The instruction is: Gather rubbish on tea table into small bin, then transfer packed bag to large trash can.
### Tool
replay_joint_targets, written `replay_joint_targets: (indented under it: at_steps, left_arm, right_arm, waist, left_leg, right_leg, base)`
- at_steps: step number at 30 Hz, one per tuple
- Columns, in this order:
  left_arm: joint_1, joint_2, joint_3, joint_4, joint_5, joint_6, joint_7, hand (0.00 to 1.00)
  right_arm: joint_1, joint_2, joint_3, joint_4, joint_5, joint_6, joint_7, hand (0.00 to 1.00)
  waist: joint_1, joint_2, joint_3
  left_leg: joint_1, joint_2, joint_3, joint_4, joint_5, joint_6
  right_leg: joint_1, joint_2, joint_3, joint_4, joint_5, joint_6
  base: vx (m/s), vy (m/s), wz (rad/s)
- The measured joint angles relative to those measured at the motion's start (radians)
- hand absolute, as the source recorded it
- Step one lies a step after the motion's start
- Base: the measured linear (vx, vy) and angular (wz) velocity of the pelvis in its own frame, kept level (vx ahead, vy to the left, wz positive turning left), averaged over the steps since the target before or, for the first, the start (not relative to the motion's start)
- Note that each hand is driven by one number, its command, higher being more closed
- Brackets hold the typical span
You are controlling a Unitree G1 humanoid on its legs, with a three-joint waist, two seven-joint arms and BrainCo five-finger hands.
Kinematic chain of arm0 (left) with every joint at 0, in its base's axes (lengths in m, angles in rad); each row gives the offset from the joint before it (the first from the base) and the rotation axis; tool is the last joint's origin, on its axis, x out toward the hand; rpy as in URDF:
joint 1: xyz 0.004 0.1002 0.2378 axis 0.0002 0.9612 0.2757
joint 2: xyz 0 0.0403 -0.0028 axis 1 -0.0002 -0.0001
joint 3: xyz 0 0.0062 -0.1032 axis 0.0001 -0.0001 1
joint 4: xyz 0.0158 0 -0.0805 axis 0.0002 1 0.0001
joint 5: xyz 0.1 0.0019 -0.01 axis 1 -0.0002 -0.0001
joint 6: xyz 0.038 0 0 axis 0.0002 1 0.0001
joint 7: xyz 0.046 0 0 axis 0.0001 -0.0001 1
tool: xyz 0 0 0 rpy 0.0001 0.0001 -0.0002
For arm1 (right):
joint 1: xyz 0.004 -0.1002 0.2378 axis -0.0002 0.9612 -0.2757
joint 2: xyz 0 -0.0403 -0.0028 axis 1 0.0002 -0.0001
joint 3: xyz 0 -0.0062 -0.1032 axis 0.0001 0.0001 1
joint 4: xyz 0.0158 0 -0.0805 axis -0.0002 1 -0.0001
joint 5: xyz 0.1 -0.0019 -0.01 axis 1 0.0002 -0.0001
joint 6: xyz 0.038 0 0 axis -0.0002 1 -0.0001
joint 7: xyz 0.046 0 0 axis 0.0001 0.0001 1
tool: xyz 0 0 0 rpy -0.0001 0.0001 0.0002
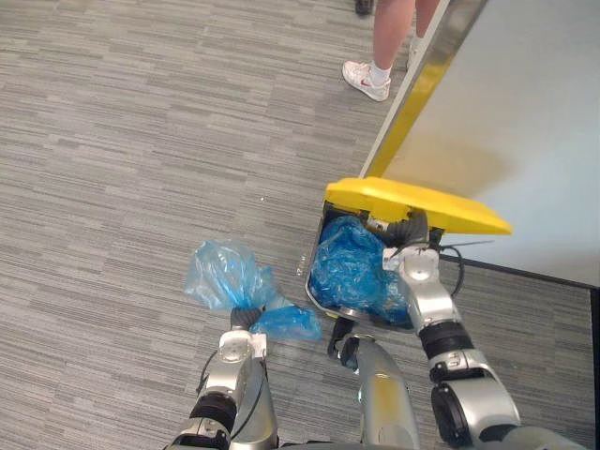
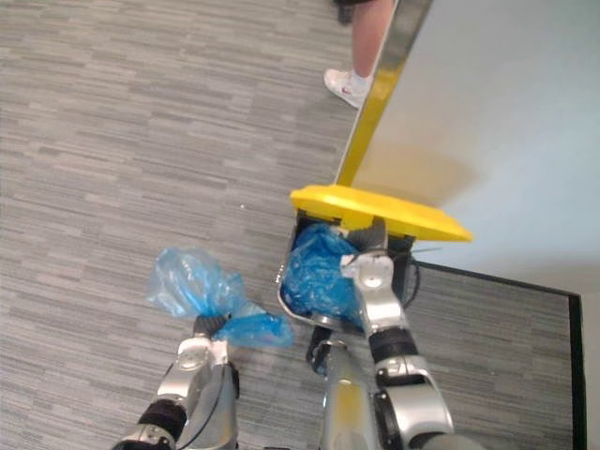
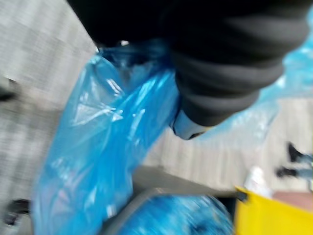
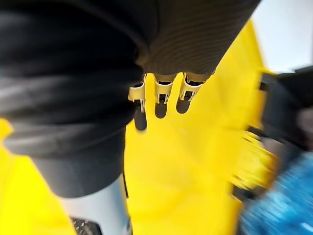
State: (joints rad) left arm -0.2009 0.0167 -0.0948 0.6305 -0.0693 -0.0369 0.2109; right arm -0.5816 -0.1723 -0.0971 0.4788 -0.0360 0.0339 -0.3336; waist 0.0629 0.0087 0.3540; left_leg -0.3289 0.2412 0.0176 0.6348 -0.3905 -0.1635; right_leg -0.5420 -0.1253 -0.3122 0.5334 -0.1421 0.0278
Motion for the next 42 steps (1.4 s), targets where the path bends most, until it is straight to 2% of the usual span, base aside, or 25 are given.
replay_joint_targets:
  at_steps: [4, 7, 13, 17, 22, 27, 32, 35, 38, 42]
  left_arm:
    - [-0.014, 0.008, -0.083, -0.106, -0.045, -0.004, 0.0, 1.0]
    - [-0.015, 0.048, -0.14, -0.22, -0.077, -0.011, -0.001, 1.0]
    - [-0.04, 0.08, -0.322, -0.47, -0.152, -0.073, -0.051, 1.0]
    - [-0.073, 0.08, -0.399, -0.528, -0.171, -0.085, -0.082, 1.0]
    - [-0.114, 0.078, -0.482, -0.575, -0.167, -0.085, -0.082, 1.0]
    - [-0.198, 0.043, -0.514, -0.56, -0.126, -0.084, -0.074, 1.0]
    - [-0.317, 0.0, -0.515, -0.409, -0.078, -0.074, -0.04, 1.0]
    - [-0.41, -0.034, -0.512, -0.255, -0.076, -0.053, -0.037, 1.0]
    - [-0.449, -0.035, -0.51, -0.2, -0.057, -0.032, -0.036, 1.0]
    - [-0.495, -0.046, -0.449, -0.095, -0.018, -0.001, -0.024, 1.0]
  right_arm:
    - [-0.037, -0.024, -0.019, -0.001, 0.04, 0.006, -0.007, 0.0]
    - [-0.047, -0.027, -0.023, -0.001, 0.058, 0.011, -0.017, 0.0]
    - [-0.079, -0.034, -0.066, 0.001, 0.083, 0.016, -0.02, 0.0]
    - [-0.101, -0.035, -0.09, 0.006, 0.085, 0.016, -0.02, 0.0]
    - [-0.133, -0.036, -0.096, 0.022, 0.087, 0.016, -0.019, 0.0]
    - [-0.164, -0.038, -0.093, 0.05, 0.086, 0.016, -0.019, 0.0]
    - [-0.214, -0.044, -0.059, 0.047, 0.082, 0.016, -0.019, 0.0]
    - [-0.217, -0.054, -0.019, -0.012, 0.085, 0.02, -0.008, 0.0]
    - [-0.217, -0.053, 0.021, -0.056, 0.081, 0.02, -0.012, 0.0]
    - [-0.24, -0.062, 0.065, -0.082, 0.076, 0.014, -0.018, 0.0]
  waist:
    - [0.001, -0.001, 0.0]
    - [0.0, -0.003, 0.002]
    - [-0.004, -0.004, 0.002]
    - [-0.013, -0.009, 0.005]
    - [-0.017, -0.028, 0.013]
    - [-0.026, -0.029, 0.014]
    - [-0.04, -0.048, 0.022]
    - [-0.062, -0.056, 0.031]
    - [-0.068, -0.064, 0.036]
    - [-0.084, -0.071, 0.062]
  left_leg:
    - [0.0, -0.001, 0.002, 0.0, 0.0, -0.001]
    - [-0.001, -0.001, 0.002, 0.0, 0.0, -0.001]
    - [-0.003, -0.003, 0.001, 0.004, 0.0, -0.001]
    - [-0.003, -0.003, 0.002, 0.004, 0.0, -0.001]
    - [-0.004, -0.007, 0.016, 0.003, 0.0, -0.001]
    - [-0.004, -0.007, 0.026, 0.0, 0.001, -0.001]
    - [-0.029, -0.013, 0.057, -0.001, 0.003, -0.004]
    - [-0.061, -0.01, 0.077, 0.009, 0.001, -0.003]
    - [-0.084, -0.004, 0.103, 0.022, -0.006, 0.009]
    - [-0.124, 0.002, 0.126, 0.062, -0.026, 0.017]
  right_leg:
    - [-0.001, -0.001, 0.002, 0.001, 0.0, 0.0]
    - [-0.001, -0.001, 0.002, 0.001, -0.001, 0.002]
    - [-0.001, -0.002, 0.004, 0.0, -0.009, 0.015]
    - [-0.001, -0.002, 0.005, 0.0, -0.01, 0.015]
    - [-0.016, -0.002, 0.019, 0.007, -0.003, 0.004]
    - [-0.023, -0.001, 0.027, 0.003, -0.001, 0.003]
    - [-0.069, 0.003, 0.058, -0.003, 0.011, 0.014]
    - [-0.096, 0.016, 0.075, -0.037, 0.049, 0.003]
    - [-0.122, 0.029, 0.098, -0.056, 0.072, 0.006]
    - [-0.157, 0.038, 0.12, -0.066, 0.094, 0.01]
  base:
    - [0.02, 0.008, 0.0]
    - [0.0, 0.0, 0.0]
    - [0.0, 0.0, 0.0]
    - [0.0, 0.0, 0.0]
    - [0.01, 0.006, -0.06]
    - [0.01, 0.007, -0.04]
    - [0.01, 0.01, -0.15]
    - [0.02, 0.04, -0.17]
    - [0.0, 0.061, -0.31]
    - [0.01, 0.057, -0.18]
